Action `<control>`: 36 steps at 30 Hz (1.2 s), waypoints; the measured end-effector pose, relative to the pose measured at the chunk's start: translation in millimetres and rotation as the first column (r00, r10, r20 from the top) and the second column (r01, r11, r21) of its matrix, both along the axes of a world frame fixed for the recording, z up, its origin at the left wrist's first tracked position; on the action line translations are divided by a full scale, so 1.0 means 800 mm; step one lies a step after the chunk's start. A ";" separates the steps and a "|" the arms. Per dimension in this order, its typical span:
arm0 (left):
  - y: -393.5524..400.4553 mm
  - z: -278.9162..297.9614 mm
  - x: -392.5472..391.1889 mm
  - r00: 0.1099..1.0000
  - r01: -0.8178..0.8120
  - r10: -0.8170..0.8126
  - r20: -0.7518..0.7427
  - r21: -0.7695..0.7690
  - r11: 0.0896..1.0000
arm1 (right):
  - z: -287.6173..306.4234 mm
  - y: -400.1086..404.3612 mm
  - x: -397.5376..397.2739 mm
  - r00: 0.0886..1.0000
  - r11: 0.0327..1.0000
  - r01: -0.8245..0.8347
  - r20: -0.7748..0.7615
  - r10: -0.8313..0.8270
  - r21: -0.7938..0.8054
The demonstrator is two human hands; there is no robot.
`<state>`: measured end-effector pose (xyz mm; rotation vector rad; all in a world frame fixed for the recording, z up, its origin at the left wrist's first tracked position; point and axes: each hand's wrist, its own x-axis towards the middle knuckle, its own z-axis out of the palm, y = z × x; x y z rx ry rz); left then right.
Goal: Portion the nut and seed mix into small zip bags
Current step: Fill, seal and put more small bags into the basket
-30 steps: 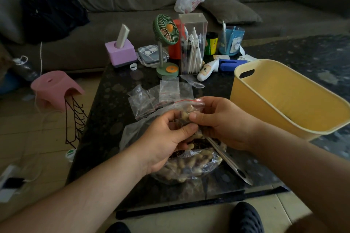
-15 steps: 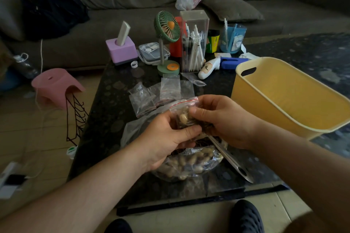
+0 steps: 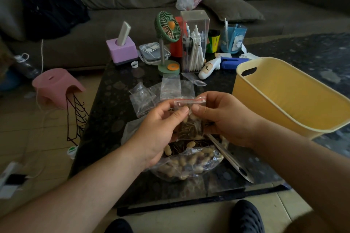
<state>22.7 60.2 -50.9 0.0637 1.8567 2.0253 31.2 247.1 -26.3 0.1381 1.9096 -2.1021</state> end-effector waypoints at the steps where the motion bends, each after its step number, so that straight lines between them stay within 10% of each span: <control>1: 0.001 0.001 0.000 1.000 -0.003 0.003 0.013 0.003 1.000 | 0.000 0.000 0.000 1.000 1.000 0.000 0.008 0.000 -0.009; 36: 0.004 0.004 -0.004 0.989 -0.133 0.122 0.087 0.138 0.981 | 0.009 -0.004 0.001 0.994 0.990 0.111 -0.023 -0.109 0.083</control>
